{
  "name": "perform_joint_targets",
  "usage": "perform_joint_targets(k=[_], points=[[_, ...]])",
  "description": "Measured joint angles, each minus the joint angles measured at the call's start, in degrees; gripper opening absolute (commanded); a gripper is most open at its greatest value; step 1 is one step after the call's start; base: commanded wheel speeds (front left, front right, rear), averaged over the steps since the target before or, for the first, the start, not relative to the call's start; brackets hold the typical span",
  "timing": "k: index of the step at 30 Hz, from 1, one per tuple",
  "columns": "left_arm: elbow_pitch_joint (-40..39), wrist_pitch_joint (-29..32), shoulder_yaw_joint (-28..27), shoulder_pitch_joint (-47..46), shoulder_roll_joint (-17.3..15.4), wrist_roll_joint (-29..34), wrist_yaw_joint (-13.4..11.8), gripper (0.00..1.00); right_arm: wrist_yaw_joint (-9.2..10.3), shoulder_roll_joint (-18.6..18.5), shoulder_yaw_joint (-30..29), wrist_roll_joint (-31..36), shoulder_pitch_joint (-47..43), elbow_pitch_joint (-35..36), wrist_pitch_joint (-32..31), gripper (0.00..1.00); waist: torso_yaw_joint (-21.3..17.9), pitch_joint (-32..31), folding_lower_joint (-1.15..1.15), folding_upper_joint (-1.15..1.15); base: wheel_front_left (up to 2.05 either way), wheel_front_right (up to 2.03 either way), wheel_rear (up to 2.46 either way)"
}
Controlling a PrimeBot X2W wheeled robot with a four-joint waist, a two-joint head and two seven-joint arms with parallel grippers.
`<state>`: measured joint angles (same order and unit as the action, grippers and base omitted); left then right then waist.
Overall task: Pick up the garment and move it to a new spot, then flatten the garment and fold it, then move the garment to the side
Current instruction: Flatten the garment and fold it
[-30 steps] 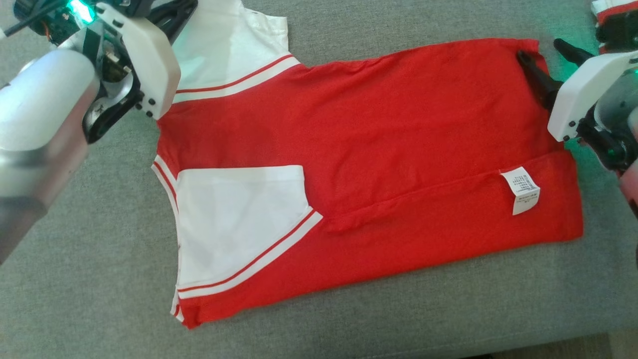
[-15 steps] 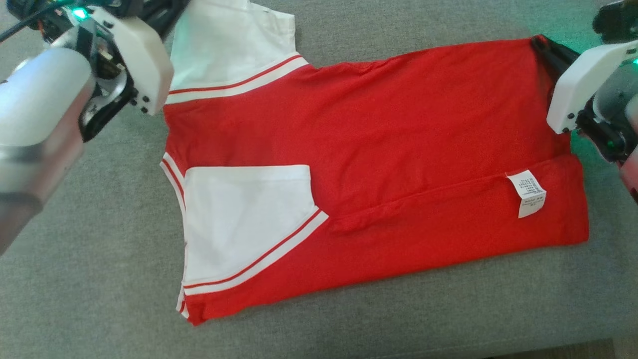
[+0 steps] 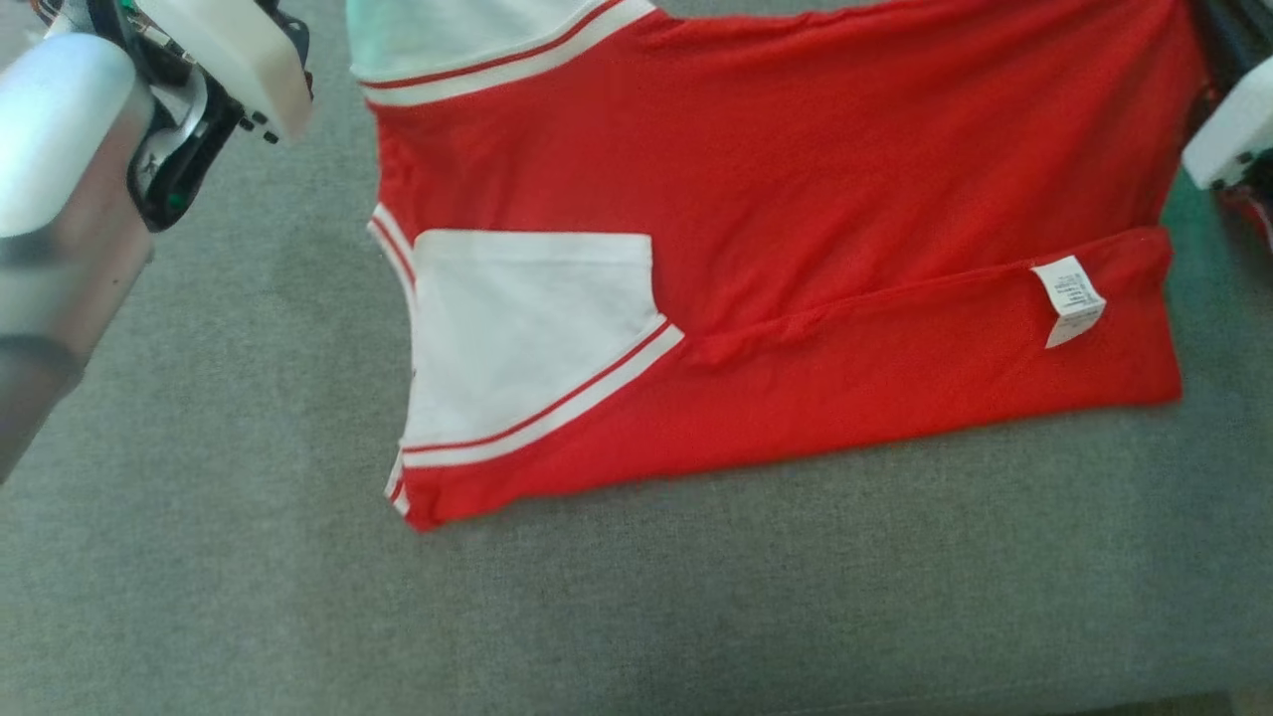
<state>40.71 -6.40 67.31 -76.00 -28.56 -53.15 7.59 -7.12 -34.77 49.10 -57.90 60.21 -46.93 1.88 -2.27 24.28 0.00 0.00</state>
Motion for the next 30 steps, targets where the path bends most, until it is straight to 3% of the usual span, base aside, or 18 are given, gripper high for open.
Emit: perform_joint_targets(k=[5, 13, 26, 30], points=[[-2.2, -0.3, 0.2, 1.5, -0.8, -2.0, 0.0, 0.00, 0.01, -2.5, 0.2, -2.7, -2.0, 2.3, 1.2, 0.00, 0.8, -1.2, -0.01, 0.00, 0.00, 0.00, 0.00], [-11.1, -2.0, 1.9, 10.5, -4.9, -4.0, -0.6, 0.00, 0.01, -5.5, 0.1, -5.7, -8.9, 5.5, 3.7, 0.00, 2.6, -2.8, -0.01, 0.00, 0.00, 0.00, 0.00], [-33.9, -3.8, 4.2, 27.7, -16.5, -7.1, -11.9, 0.00, 0.01, -7.3, -0.4, -8.2, -22.9, 9.9, 7.8, 0.00, 3.5, -8.6, -0.01, 0.00, 0.00, 0.00, 0.00], [-39.2, -4.3, 4.4, 31.7, -18.2, -9.0, -14.7, 0.00, 0.01, -7.4, -1.2, -8.2, -25.8, 10.1, 8.3, 0.00, 3.8, -9.9, -0.01, 0.00, 0.00, 0.00, 0.00]])
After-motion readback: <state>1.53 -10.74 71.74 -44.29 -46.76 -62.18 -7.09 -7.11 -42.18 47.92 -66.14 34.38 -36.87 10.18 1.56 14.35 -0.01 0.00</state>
